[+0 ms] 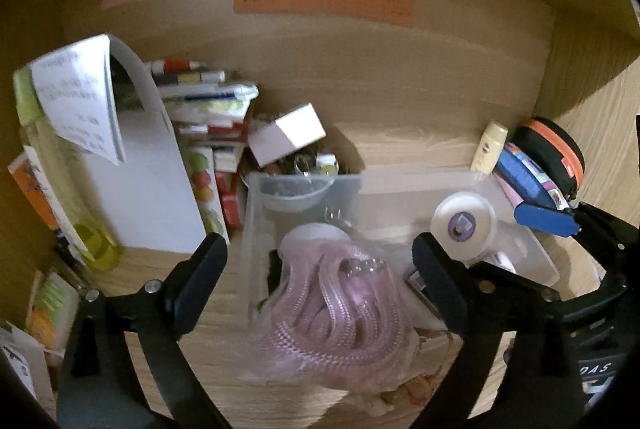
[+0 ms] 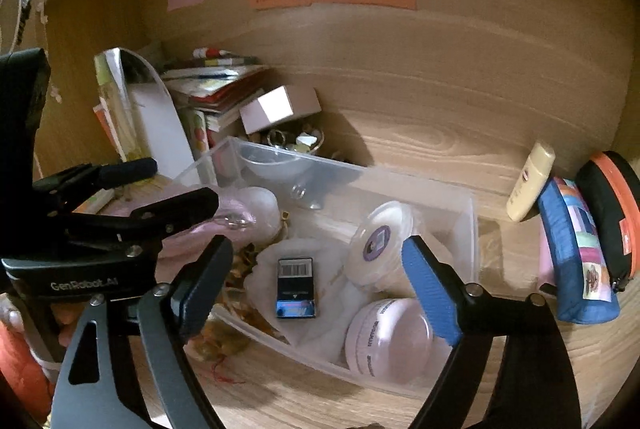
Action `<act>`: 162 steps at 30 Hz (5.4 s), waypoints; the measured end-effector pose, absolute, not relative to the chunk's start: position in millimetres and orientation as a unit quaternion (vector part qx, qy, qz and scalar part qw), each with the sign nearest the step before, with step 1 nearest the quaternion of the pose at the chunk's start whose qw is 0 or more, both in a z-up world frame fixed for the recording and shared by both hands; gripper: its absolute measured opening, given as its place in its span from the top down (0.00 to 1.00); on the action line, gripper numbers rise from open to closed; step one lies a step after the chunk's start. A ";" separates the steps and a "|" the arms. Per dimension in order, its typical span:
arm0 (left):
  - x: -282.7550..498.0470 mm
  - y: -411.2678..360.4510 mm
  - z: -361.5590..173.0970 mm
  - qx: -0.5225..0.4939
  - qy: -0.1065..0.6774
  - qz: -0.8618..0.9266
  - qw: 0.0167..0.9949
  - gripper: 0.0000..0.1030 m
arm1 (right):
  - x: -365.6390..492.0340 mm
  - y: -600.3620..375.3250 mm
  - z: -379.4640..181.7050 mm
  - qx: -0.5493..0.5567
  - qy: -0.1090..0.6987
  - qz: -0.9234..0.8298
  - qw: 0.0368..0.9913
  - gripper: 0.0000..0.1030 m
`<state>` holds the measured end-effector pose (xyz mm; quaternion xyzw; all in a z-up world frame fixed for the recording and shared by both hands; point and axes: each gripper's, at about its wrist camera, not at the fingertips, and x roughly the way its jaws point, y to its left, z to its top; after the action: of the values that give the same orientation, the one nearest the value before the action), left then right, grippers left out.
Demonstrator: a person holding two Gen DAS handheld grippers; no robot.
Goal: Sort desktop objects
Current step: 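Carry the pink rope bag and blue Max box over the clear box and release both, then grasp the white dotted block with the left tool while the right grasps the beige eraser, then lower the dotted block and eraser into the clear box and open both tools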
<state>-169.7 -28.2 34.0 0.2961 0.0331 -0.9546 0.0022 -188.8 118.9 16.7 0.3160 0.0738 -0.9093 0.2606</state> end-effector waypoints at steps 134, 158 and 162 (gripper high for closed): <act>-168.0 26.9 22.8 0.340 -0.010 -0.933 -0.117 0.68 | -181.7 152.9 4.0 0.357 0.079 -0.879 0.306 0.64; -145.3 16.6 46.6 0.296 -0.004 -0.950 -0.097 0.34 | -160.1 156.9 30.4 0.293 0.107 -0.909 0.276 0.24; -132.4 16.1 53.6 0.285 -0.014 -0.955 -0.085 0.26 | -152.0 162.4 37.0 0.283 0.103 -0.915 0.270 0.21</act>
<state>-132.4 16.1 53.6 0.2847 -0.0140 -0.9547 -0.0850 -152.0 162.4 37.0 0.2834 0.1028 -0.9145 0.2698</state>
